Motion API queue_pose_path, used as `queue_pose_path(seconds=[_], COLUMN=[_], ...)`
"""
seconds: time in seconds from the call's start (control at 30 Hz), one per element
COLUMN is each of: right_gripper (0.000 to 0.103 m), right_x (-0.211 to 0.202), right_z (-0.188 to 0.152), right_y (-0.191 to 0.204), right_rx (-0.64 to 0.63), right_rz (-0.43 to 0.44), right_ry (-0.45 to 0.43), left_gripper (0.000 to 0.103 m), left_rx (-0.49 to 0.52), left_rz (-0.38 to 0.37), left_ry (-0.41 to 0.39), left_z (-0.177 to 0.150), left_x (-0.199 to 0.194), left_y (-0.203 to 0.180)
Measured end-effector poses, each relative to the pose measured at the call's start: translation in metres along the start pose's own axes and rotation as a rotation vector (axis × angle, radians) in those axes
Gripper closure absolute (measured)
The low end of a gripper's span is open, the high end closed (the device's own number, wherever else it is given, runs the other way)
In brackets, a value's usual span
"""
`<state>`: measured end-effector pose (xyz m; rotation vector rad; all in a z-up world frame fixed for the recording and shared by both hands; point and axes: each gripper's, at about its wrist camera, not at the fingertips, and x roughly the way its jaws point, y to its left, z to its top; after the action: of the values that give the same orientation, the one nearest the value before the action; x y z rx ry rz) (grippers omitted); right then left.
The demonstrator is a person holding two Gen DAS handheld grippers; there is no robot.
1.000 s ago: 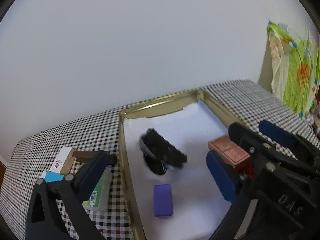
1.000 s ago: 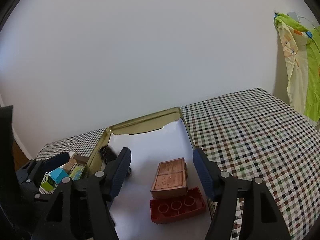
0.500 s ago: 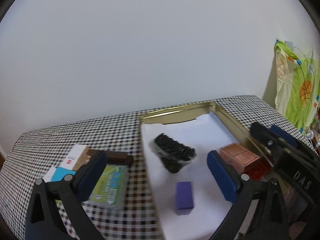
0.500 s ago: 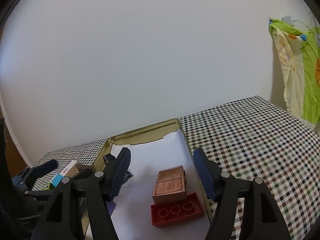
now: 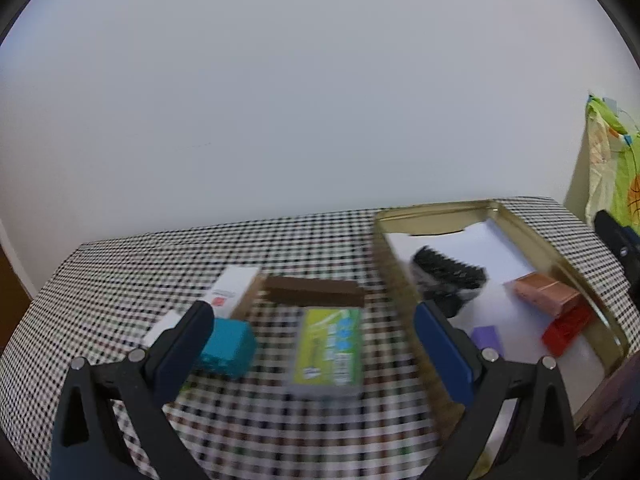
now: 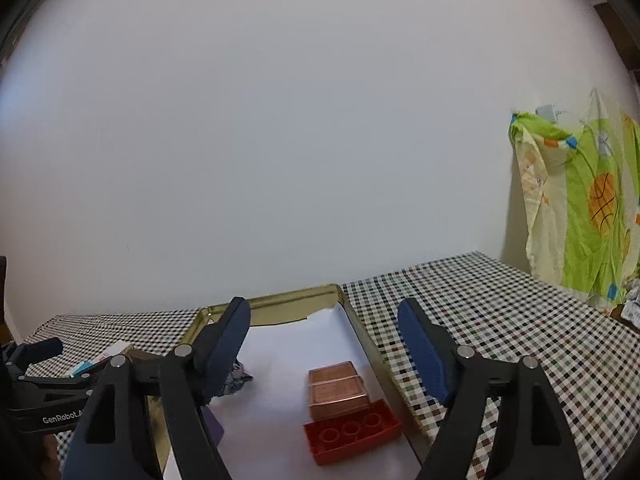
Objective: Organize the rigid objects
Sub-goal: 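Move both grippers back toward the remaining objects on the table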
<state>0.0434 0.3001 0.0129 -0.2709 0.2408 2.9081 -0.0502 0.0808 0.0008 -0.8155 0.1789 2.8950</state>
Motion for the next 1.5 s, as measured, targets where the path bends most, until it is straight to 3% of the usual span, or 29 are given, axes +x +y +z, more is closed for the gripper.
queue_pose_path(seconds=[0.4, 0.77, 1.17, 1.5], right_gripper=[0.024, 0.024, 0.024, 0.024], right_x=[-0.011, -0.01, 0.003, 0.033], right_z=[-0.007, -0.02, -0.034, -0.041], right_y=[0.039, 0.09, 0.159, 0.189], right_rx=[-0.022, -0.045, -0.125, -0.14], right_rz=[-0.023, 0.075, 0.163, 0.184], right_ry=[0.003, 0.058, 0.128, 0.258], left_gripper=[0.001, 0.002, 0.002, 0.001], left_rx=[-0.023, -0.056, -0.196, -0.308], left_rz=[0.051, 0.1, 0.127, 0.201], left_ry=[0.015, 0.045, 0.116, 0.14], left_z=[-0.014, -0.022, -0.024, -0.029], left_x=[0.013, 0.02, 0.035, 0.043], left_y=[0.048, 0.092, 0.145, 0.202])
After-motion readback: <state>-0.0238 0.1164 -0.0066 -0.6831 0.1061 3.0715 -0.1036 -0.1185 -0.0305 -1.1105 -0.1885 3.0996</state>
